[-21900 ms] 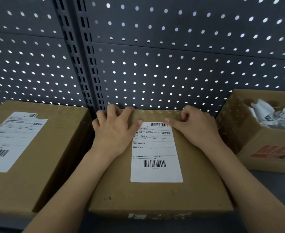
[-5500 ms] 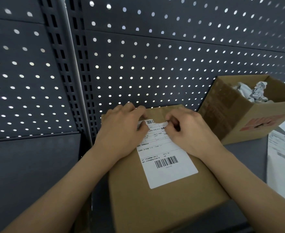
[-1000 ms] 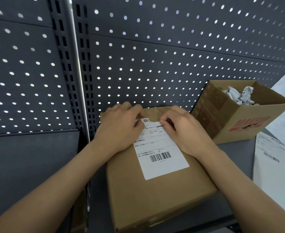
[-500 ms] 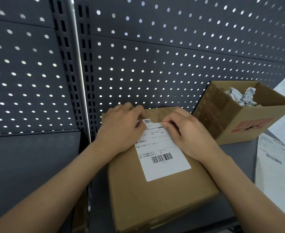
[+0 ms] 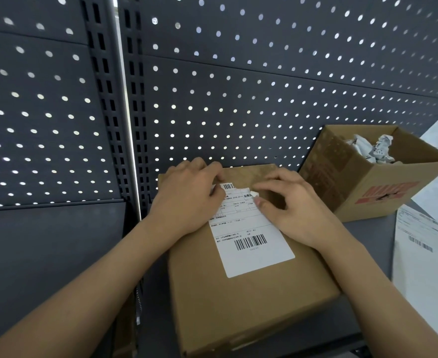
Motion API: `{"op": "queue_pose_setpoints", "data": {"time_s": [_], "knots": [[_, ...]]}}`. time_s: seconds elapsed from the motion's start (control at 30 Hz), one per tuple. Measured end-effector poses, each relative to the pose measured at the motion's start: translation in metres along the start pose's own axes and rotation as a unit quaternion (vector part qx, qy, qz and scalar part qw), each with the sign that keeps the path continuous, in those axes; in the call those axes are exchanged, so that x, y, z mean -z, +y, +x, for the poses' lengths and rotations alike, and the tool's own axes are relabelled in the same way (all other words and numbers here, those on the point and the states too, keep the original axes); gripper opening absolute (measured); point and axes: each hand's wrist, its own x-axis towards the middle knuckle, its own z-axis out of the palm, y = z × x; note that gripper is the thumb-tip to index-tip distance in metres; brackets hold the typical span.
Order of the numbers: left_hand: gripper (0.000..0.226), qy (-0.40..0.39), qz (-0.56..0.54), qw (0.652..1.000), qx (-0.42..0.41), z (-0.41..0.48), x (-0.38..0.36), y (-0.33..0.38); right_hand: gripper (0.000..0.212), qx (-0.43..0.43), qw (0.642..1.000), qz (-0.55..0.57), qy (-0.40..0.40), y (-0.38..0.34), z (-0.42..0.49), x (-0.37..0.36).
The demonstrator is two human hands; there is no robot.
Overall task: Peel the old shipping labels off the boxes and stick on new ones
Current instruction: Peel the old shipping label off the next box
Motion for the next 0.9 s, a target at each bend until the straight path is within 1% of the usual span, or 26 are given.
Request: {"op": "queue_pose_setpoints", "data": {"time_s": [0.13, 0.23, 0.37, 0.67, 0.9], "knots": [[0.021, 0.004, 0.003, 1.0, -0.004, 0.0, -0.001, -0.001, 0.014, 0.02, 0.999, 0.02, 0.02, 0.002, 0.001, -0.001], [0.021, 0.006, 0.003, 1.0, -0.006, 0.0, -0.001, -0.001, 0.01, 0.061, 0.997, -0.007, 0.042, 0.0, 0.0, -0.001], [0.022, 0.004, 0.003, 1.0, -0.003, 0.0, -0.001, -0.001, 0.014, 0.093, 0.994, -0.014, 0.061, -0.006, -0.004, 0.001], [0.023, 0.005, 0.0, 1.0, 0.0, 0.0, 0.001, 0.0, 0.016, 0.093, 0.994, 0.018, 0.059, -0.012, -0.014, -0.001], [0.023, 0.008, 0.002, 1.0, -0.005, -0.001, 0.001, -0.001, 0.021, 0.129, 0.988, 0.05, 0.061, -0.012, -0.018, 0.001]]}}
